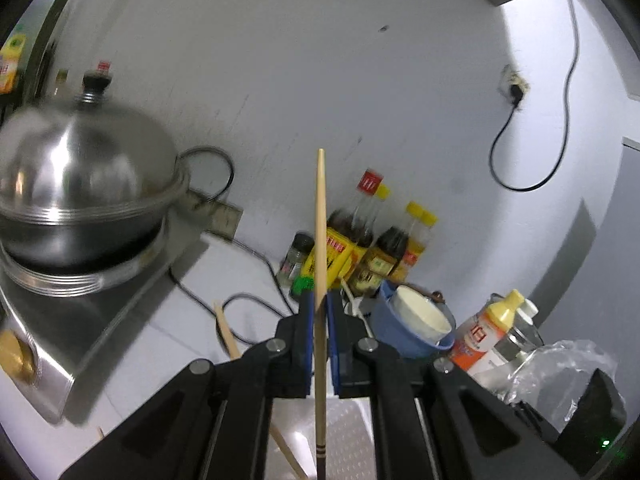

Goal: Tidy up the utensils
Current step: 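Lower the left tool's chopstick into the white basket and open the left tool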

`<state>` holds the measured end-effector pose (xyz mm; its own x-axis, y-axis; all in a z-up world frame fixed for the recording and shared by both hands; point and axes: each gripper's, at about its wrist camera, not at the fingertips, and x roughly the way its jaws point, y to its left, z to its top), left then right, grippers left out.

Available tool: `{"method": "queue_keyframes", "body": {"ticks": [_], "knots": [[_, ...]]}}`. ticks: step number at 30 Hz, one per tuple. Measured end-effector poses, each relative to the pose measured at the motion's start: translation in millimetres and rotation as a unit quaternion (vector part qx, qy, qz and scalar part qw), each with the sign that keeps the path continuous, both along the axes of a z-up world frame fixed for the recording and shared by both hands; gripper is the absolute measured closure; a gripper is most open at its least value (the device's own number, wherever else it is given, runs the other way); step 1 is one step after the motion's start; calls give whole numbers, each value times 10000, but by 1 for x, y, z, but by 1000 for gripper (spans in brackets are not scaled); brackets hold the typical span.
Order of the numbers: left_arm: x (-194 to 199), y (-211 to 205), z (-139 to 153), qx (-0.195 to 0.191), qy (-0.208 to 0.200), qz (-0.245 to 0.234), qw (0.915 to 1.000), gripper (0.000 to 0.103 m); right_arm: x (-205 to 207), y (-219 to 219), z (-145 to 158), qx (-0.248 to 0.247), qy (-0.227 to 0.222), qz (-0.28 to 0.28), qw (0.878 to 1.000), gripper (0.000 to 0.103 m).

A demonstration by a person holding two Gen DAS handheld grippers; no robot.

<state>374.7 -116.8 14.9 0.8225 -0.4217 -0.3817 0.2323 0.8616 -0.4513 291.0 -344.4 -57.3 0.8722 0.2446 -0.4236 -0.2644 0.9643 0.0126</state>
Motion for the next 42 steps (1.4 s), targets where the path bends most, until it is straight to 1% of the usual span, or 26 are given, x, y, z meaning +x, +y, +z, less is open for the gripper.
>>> {"method": "queue_keyframes", "body": {"ticks": [2,5,7,9,11,12,13,14,15,16,18,25,31,37,42], "knots": [[1,-1,-12,-43,189,33,9998,97,-1,-1,-1,-25,-2,-6,10000,35],[1,-7,-32,160,509,65,9986,97,1,-1,-3,-24,24,-21,10000,35],[0,-9,-44,205,714,-13,9972,97,1,-1,-4,-35,32,0,10000,35],[-4,-10,-53,279,923,6,9953,97,0,1,-4,-50,20,15,10000,35],[-8,-12,-56,343,969,-51,9947,95,0,3,-4,-63,32,19,10000,35],[-11,-13,-55,414,946,-85,9946,90,0,4,-4,-70,44,20,10000,35],[-15,-15,-54,505,879,-138,9948,81,0,6,-4,-75,55,20,10000,35],[-18,-18,-53,587,824,-181,9947,75,0,7,-5,-79,74,20,9999,35],[-22,-20,-51,722,745,-189,9944,66,0,8,-5,-85,91,27,9999,35],[-25,-22,-49,789,685,-210,9943,62,0,10,-5,-98,121,47,9999,35],[-32,-23,-45,903,619,-272,9936,59,0,12,-4,-101,161,62,9998,35],[-45,-12,-41,836,673,-386,9935,56,-9,17,0,-2,258,36,9997,35],[-64,0,-32,858,548,-385,9941,55,-20,28,6,-49,227,80,9997,35],[-88,16,-25,974,406,-314,9939,53,-32,41,12,-138,186,127,9997,35],[-99,32,-22,856,434,-269,9950,51,-44,52,18,-211,166,183,9995,35]]}}
